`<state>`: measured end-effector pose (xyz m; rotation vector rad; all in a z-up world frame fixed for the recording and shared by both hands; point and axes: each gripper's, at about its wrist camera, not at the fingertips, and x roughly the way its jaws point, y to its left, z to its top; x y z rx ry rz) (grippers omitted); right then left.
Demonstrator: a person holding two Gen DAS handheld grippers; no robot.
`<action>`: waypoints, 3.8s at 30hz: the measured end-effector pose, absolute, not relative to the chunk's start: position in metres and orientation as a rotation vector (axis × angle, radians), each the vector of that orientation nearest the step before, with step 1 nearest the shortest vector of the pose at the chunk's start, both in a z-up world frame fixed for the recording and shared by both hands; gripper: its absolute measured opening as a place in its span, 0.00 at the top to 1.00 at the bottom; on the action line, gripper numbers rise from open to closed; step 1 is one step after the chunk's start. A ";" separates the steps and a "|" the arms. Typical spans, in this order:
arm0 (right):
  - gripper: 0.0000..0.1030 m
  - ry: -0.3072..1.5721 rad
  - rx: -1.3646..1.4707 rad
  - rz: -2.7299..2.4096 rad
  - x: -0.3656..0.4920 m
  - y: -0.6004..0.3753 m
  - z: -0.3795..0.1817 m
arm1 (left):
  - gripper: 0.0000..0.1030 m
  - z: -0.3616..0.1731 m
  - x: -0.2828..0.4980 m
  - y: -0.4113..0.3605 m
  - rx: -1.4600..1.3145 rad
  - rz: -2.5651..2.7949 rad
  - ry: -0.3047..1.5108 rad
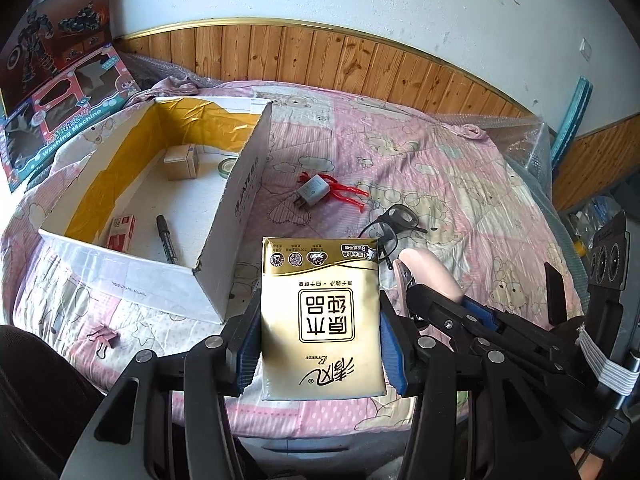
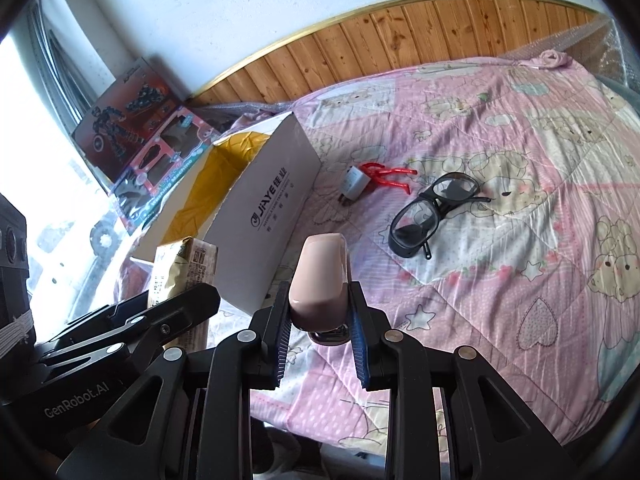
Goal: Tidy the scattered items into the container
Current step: 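Lift the tissue packet and pink stapler and carry them toward the cardboard box, then move both held items over the box opening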
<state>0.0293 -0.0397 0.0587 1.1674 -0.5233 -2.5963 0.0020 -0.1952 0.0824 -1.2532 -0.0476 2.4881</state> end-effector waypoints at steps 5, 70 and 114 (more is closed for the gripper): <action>0.73 -0.504 1.147 -2.580 0.033 -0.052 0.068 | 0.49 0.089 0.004 -0.214 -1.241 2.515 -0.082; 0.73 -0.313 1.057 -2.430 -0.034 -0.189 0.124 | 0.49 0.128 -0.063 -0.369 -1.154 2.686 -0.304; 0.73 -0.007 1.242 -2.397 -0.174 -0.244 0.065 | 0.49 0.075 -0.212 -0.363 -1.341 2.538 -0.412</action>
